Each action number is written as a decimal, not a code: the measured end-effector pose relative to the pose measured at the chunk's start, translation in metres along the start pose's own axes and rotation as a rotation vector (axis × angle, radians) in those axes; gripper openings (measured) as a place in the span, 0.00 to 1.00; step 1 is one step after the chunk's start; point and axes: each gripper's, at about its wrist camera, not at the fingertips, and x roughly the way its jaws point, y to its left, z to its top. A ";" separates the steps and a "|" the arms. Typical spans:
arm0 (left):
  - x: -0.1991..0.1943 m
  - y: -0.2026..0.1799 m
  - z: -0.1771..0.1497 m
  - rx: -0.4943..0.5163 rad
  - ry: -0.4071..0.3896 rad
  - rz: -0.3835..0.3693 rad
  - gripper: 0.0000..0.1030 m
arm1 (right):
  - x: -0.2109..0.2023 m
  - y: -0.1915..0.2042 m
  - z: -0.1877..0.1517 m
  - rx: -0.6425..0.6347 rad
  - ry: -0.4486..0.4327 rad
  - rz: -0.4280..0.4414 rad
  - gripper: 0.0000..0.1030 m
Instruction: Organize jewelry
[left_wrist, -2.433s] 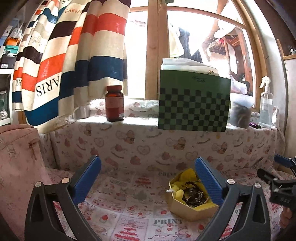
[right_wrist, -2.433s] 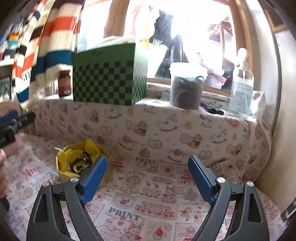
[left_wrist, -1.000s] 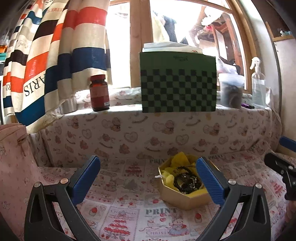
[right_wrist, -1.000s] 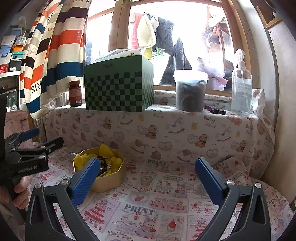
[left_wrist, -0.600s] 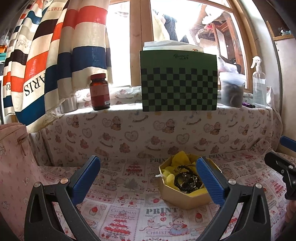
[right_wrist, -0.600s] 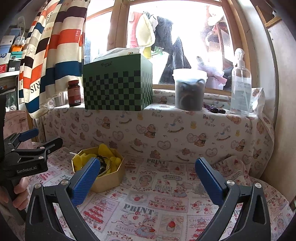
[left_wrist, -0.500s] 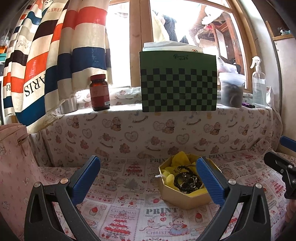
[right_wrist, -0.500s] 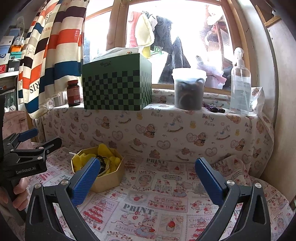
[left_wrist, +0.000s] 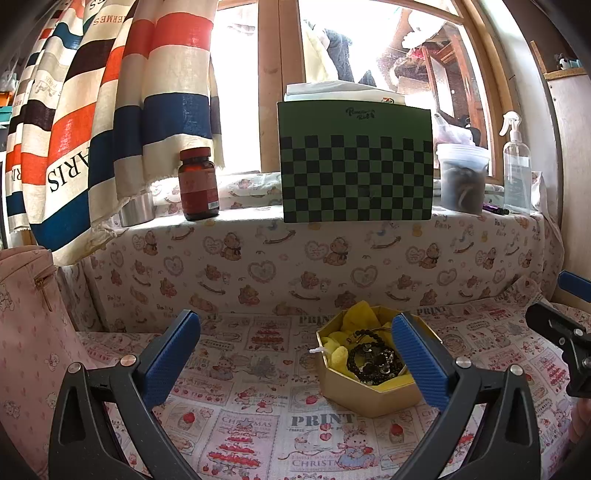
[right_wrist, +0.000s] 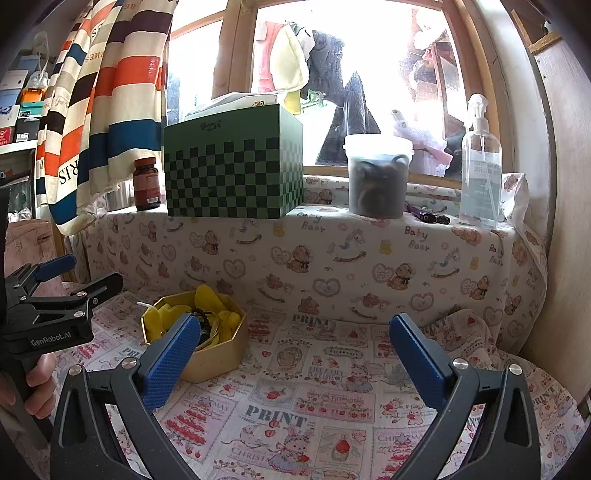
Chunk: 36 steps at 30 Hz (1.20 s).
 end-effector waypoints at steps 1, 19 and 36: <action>0.000 0.000 0.000 0.000 0.000 0.001 1.00 | 0.000 0.000 0.000 0.000 0.001 0.000 1.00; 0.001 0.000 0.000 0.000 0.002 0.000 1.00 | 0.002 0.001 0.000 -0.006 0.008 0.005 1.00; 0.001 0.000 0.000 -0.001 0.003 0.001 1.00 | 0.003 0.001 0.001 -0.007 0.009 0.006 1.00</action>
